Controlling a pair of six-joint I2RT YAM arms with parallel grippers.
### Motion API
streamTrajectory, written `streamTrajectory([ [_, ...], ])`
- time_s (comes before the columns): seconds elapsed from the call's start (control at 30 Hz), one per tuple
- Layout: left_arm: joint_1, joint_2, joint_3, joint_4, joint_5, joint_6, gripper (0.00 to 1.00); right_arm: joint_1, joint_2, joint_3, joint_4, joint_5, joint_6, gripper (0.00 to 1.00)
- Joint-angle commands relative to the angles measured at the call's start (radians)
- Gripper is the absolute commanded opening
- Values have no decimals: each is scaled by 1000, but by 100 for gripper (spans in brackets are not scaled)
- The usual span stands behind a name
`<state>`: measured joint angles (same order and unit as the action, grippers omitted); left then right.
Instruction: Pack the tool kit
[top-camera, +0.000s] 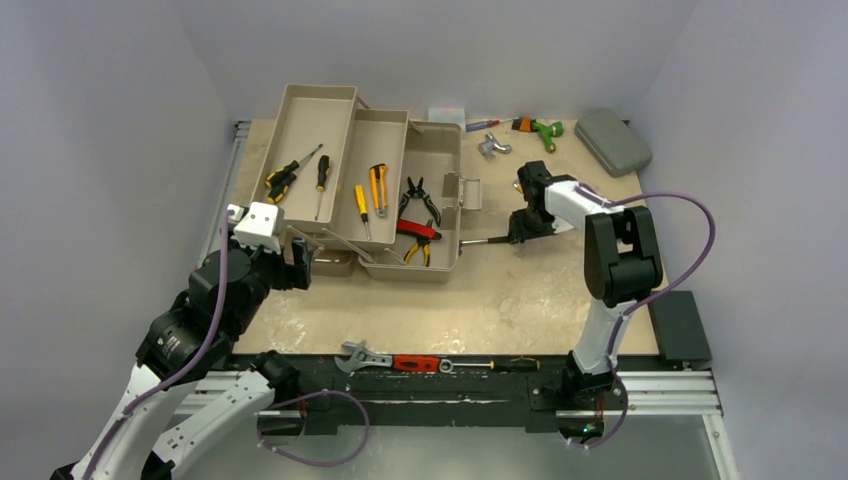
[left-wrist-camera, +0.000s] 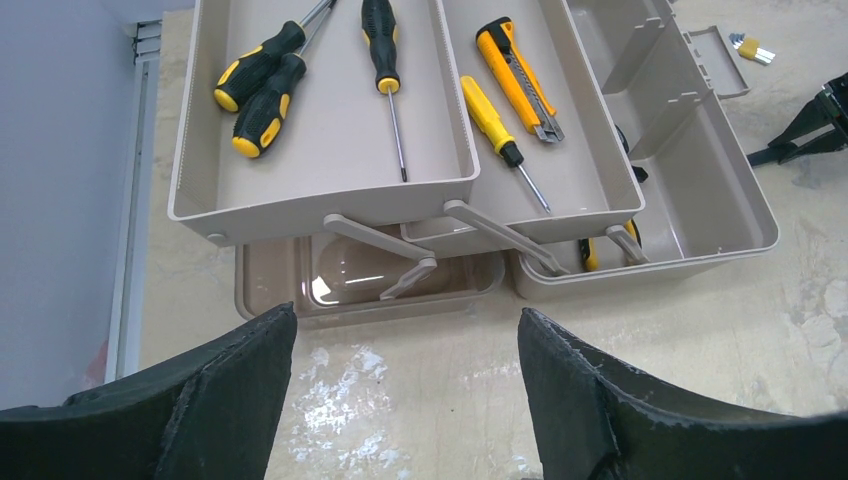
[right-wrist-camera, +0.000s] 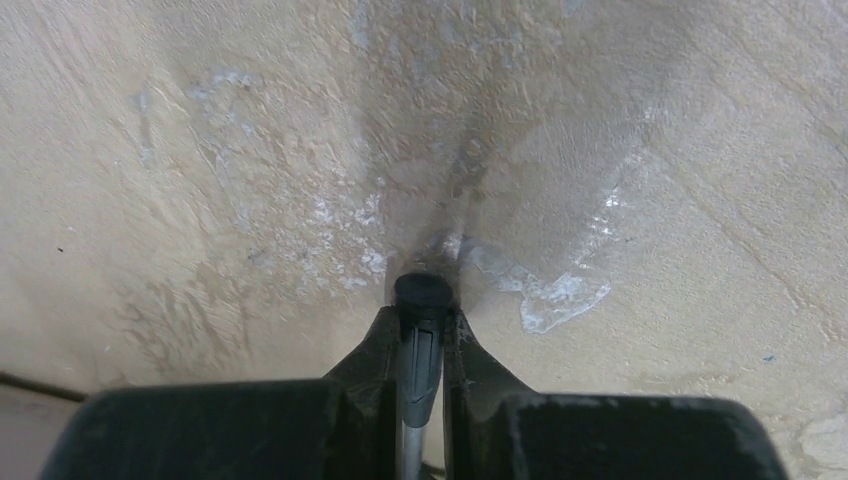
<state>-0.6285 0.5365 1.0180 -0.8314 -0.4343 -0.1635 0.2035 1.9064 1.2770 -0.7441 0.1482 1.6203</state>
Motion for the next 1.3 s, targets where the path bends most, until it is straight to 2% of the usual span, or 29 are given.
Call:
streamTrajectory([
  [0.0,5,-7,-4,28,-14,16,78,-23,-11,-46,-10,33,14,0],
  [0.17,6,0,-3,27,-17,17,78,-81,-137,-83,-21,124,-45,0],
  [0.33,5,6,-4,28,-17,18,78,-116,-180,43,-108,272,-276,0],
  [0.47,6,19,-3,28,-16,18,78,-117,-226,60,-68,317,-455,0],
  [0.7,5,35,-2,26,-22,19,78,-117,-450,-105,269,192,-757,0],
  [0.83,6,42,-1,26,-24,20,78,-116,-593,-184,445,58,-888,0],
  [1.0,6,49,-1,23,-28,19,78,-116,-653,-166,481,-99,-977,0],
  [1.13,6,51,-1,23,-28,19,78,-116,-635,-100,405,-107,-999,0],
  [1.2,6,51,-1,22,-28,18,78,-116,-613,-86,367,-56,-1006,53],
  [1.23,5,52,-1,22,-28,18,78,-116,-601,-83,361,-30,-1018,76],
  [1.27,6,52,-2,22,-28,18,78,-116,-584,-78,348,-11,-1032,88],
])
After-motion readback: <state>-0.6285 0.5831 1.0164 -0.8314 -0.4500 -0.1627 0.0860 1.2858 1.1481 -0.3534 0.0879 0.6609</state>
